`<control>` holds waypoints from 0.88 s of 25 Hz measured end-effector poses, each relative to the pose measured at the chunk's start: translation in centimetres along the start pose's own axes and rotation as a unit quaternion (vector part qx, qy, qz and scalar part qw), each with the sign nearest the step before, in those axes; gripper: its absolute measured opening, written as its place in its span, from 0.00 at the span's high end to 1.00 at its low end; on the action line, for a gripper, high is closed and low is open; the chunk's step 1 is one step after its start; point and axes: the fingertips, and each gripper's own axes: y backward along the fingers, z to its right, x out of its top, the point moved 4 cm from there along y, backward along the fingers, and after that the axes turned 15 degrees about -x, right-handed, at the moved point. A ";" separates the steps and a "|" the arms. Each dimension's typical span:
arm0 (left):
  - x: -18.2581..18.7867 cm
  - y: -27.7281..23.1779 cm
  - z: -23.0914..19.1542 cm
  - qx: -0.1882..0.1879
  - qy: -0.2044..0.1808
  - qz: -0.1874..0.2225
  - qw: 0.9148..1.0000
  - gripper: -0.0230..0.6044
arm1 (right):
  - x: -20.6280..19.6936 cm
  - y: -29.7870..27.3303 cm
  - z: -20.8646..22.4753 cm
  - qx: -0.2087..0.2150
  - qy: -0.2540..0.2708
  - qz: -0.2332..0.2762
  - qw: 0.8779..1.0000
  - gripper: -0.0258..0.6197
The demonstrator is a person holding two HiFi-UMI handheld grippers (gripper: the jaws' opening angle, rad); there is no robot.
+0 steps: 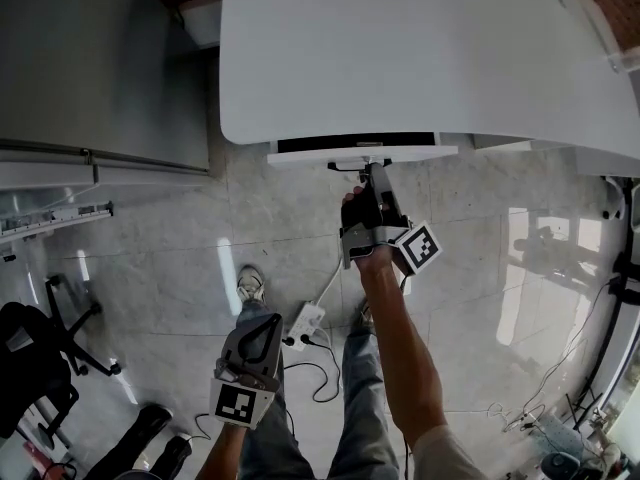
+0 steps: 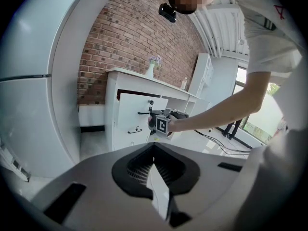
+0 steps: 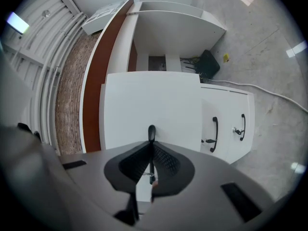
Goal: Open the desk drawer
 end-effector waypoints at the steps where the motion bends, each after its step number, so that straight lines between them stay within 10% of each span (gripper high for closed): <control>1: 0.1 -0.2 0.0 -0.002 0.000 -0.001 1.000 0.94 | 0.0 0.4 0.2 -0.002 0.000 0.000 1.000 0.91; 22: -0.3 -0.2 0.9 -0.007 -0.001 -0.005 1.000 0.94 | -2.2 10.6 6.0 -0.057 -0.012 0.001 0.998 0.91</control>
